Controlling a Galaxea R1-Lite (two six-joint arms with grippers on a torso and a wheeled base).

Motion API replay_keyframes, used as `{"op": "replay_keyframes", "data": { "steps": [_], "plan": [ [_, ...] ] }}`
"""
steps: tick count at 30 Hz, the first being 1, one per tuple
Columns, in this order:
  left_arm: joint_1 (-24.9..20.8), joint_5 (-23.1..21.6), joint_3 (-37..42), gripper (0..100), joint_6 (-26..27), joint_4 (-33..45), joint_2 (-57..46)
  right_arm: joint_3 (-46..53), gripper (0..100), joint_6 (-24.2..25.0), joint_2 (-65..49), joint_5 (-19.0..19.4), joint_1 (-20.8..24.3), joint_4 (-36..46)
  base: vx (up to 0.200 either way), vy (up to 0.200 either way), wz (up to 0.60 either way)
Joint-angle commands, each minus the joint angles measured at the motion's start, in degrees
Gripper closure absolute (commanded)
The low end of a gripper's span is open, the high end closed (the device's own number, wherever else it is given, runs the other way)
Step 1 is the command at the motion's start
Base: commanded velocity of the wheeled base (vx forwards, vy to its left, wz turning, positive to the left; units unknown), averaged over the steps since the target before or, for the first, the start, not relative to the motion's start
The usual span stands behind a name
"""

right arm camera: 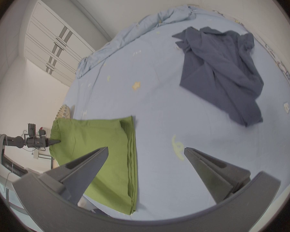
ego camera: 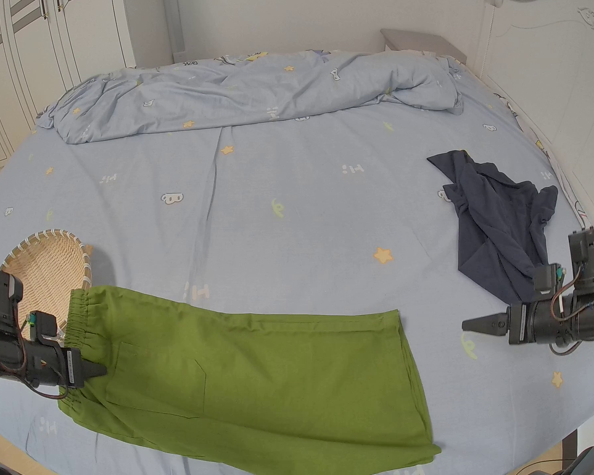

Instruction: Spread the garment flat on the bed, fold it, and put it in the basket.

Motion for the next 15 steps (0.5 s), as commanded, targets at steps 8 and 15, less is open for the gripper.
{"op": "replay_keyframes", "data": {
  "steps": [8, 15],
  "plan": [
    [3.3, 0.0, -10.3, 100, 3.4, 9.6, -5.1, -6.9, 0, 1.0, -0.2, 0.2, -0.5, 3.2, 0.0, 0.0, 0.0],
    [-14.7, 7.1, -20.3, 100, -6.0, 21.9, -11.6, -7.0, 0, 1.0, -0.1, 0.1, -0.5, 3.2, 0.0, 0.0, 0.0]
  ]
}}
